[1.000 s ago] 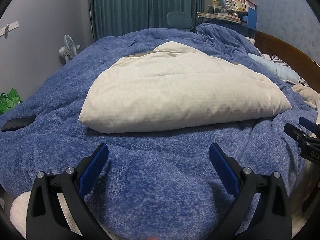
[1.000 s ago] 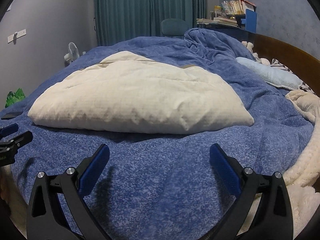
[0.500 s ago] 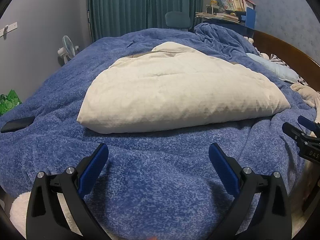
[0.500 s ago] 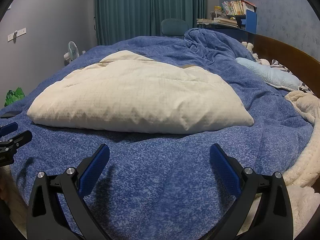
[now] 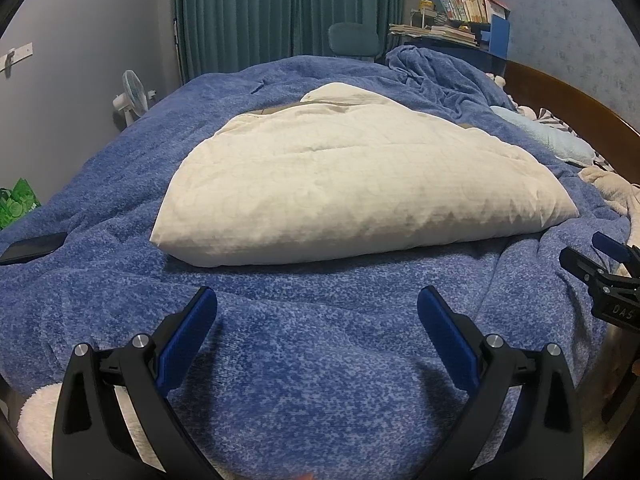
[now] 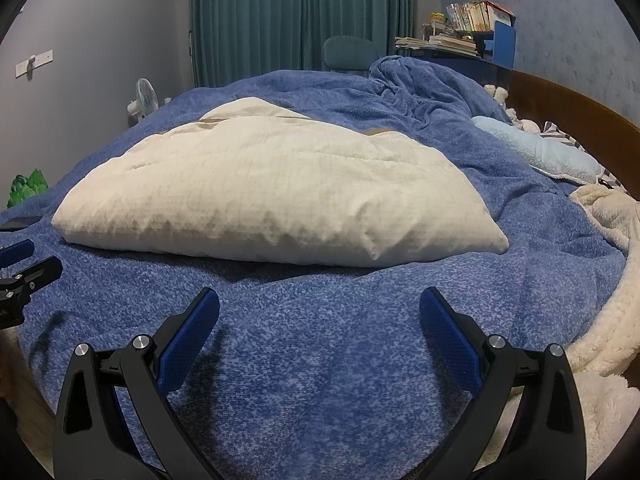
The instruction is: Fold large clothes
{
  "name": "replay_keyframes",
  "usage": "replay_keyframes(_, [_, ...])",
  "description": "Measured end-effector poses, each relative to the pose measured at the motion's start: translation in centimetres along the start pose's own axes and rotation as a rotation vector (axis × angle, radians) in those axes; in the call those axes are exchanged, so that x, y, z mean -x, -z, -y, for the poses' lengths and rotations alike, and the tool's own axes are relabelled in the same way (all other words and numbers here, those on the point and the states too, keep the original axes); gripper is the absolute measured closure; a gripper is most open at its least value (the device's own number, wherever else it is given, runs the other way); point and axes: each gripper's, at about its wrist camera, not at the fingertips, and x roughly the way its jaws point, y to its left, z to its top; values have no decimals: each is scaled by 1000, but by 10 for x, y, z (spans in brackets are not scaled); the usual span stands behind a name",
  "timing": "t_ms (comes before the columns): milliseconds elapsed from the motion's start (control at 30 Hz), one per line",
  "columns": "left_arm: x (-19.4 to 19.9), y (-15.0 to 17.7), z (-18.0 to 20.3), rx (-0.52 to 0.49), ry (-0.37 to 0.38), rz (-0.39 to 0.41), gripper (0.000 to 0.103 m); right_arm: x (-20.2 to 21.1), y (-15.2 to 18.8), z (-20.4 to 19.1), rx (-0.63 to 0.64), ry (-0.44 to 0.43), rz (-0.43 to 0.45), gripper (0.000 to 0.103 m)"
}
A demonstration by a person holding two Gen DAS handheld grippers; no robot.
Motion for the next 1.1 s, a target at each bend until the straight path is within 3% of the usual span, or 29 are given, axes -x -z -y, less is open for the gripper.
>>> replay_keyframes(1100, [1,-2,-1,-2,12,3,7,-3,1,0,19,7,-10,6])
